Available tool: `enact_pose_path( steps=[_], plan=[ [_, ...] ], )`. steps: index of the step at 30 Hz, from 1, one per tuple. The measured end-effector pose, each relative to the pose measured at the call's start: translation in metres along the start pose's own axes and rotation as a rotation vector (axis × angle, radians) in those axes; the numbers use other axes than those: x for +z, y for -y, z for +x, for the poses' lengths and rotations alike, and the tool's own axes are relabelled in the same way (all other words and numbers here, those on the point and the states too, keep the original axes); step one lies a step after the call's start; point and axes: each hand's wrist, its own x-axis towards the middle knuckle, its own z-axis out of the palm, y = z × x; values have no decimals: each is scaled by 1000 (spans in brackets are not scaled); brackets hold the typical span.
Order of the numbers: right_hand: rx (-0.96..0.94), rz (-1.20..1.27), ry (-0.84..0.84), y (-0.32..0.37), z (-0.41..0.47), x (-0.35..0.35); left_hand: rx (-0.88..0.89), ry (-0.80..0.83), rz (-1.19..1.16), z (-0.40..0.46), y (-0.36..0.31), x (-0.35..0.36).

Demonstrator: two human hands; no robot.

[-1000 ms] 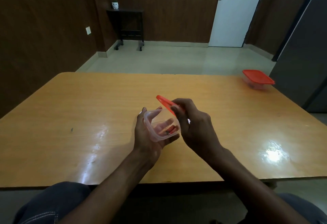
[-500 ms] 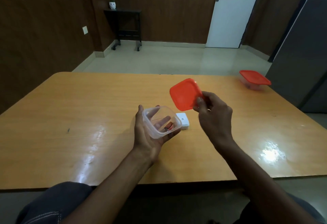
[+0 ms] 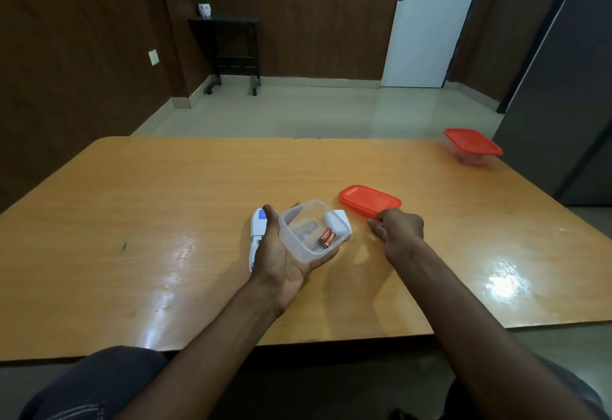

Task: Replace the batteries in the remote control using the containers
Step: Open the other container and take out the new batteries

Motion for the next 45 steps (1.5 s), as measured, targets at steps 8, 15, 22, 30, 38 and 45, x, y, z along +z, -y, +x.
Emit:
enact_pose_path(
  steps=[8,15,22,30,38,45],
  plan=[
    [-2,-100,171,1,-49,-9,-13,77,-69,-10,1,8],
    [-127,-231,351,0,-86,-31,-47,138,98,-11,18,12],
    [-578,-959,63,16,-63,-66,59,58,848,-13,36,16],
    [-641,-1352,74,10,-36,-70,-162,95,855,-14,47,18],
    [-844,-1566,-4,-4,-27,-57,-144,144,873,-16,50,15],
    [-698,-1465,14,-1,-25,-53,-153,164,858,-16,48,14]
  ],
)
